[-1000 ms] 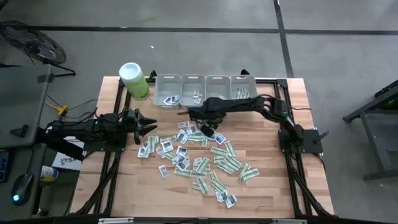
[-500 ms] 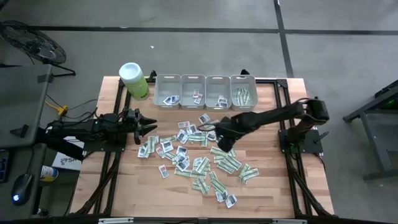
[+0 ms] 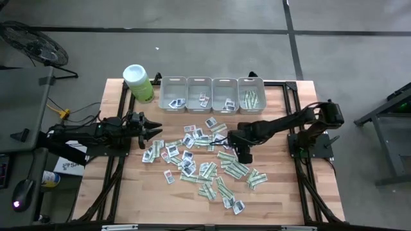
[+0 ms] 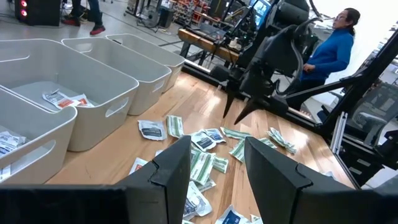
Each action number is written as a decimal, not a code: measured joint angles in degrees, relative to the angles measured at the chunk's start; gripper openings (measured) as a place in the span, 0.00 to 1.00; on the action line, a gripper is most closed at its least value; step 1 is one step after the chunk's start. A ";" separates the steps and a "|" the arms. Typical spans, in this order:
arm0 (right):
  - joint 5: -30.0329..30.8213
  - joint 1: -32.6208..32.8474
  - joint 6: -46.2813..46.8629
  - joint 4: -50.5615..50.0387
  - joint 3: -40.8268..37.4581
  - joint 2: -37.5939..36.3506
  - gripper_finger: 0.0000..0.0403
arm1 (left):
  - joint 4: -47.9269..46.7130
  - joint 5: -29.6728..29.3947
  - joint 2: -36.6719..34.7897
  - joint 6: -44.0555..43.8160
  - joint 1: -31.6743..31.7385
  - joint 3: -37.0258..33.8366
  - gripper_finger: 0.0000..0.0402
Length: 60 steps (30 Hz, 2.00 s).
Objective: Pick & Place First Aid Supplies
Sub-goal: Put the bandage into the right gray bin
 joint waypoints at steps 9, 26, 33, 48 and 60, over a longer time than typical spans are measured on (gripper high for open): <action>-2.21 -2.49 -2.58 3.34 -1.62 0.00 0.33 | 0.00 0.00 0.00 -0.01 0.00 0.00 0.37; -6.95 -2.95 -2.02 6.71 -1.21 5.92 0.33 | 0.00 0.00 -0.02 -0.01 0.00 0.00 0.37; -6.99 -3.01 1.32 5.85 -1.21 6.36 0.24 | 0.01 0.00 -0.01 0.02 -0.01 0.00 0.37; -5.43 -2.86 12.89 -1.14 -1.83 -0.25 0.01 | 0.00 0.00 -0.02 -0.01 0.00 0.00 0.37; 7.96 -9.85 18.25 -9.44 -1.56 -19.83 0.00 | 0.00 0.00 -0.02 0.01 0.00 0.00 0.37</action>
